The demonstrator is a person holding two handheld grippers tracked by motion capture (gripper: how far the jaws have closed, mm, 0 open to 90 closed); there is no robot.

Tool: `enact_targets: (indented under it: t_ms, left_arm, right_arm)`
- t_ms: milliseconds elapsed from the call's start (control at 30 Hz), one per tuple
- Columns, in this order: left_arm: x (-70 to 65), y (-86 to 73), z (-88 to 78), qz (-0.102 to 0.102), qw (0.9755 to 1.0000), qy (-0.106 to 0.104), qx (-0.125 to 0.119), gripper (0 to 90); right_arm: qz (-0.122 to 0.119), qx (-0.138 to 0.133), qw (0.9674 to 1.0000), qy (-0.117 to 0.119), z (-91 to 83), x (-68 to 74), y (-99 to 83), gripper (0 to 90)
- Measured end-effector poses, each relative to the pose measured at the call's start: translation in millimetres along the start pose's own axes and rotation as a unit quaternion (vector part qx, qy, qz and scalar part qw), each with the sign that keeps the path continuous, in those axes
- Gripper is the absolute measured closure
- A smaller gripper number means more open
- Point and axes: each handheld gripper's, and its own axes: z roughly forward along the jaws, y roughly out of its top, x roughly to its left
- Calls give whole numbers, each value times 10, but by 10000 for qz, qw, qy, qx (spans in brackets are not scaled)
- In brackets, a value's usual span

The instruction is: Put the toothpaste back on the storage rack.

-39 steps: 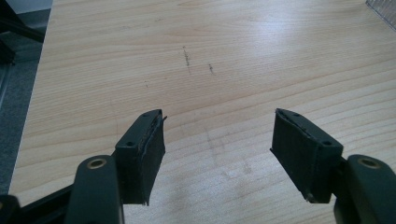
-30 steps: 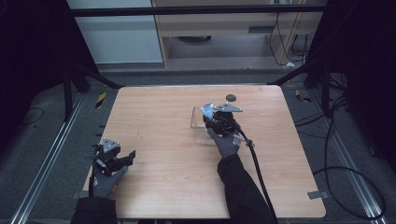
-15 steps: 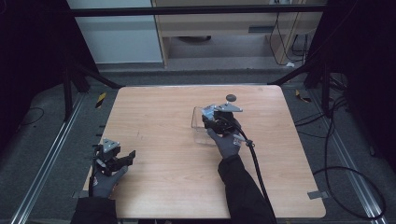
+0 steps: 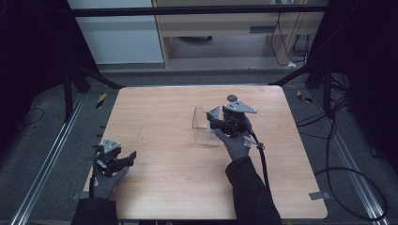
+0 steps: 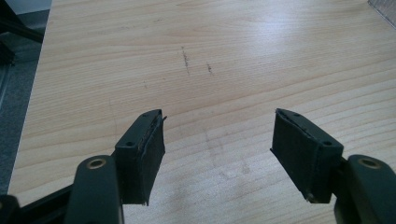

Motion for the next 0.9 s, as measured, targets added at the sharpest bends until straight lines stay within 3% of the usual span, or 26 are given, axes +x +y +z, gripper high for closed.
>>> enact_targets:
  t_ms: [300, 633, 833, 900]
  left_arm:
    - [-14, -2, -9, 6, 10000, 2, -1, 330]
    - [-16, -9, -8, 8, 10000, -18, 13, 332]
    - [-16, -10, -22, 3, 10000, -25, -7, 332]
    - [-17, -11, -19, 7, 10000, -49, 0, 332]
  right_arm:
    - [-9, 29, 9999, 150, -402, -113, -31, 202]
    - [-2, 163, 9999, 28, -793, -339, -388, 185]
    - [-28, 263, 9996, -40, -939, -433, -564, 184]
    - [-68, 348, 9992, -158, -987, -457, -635, 184]
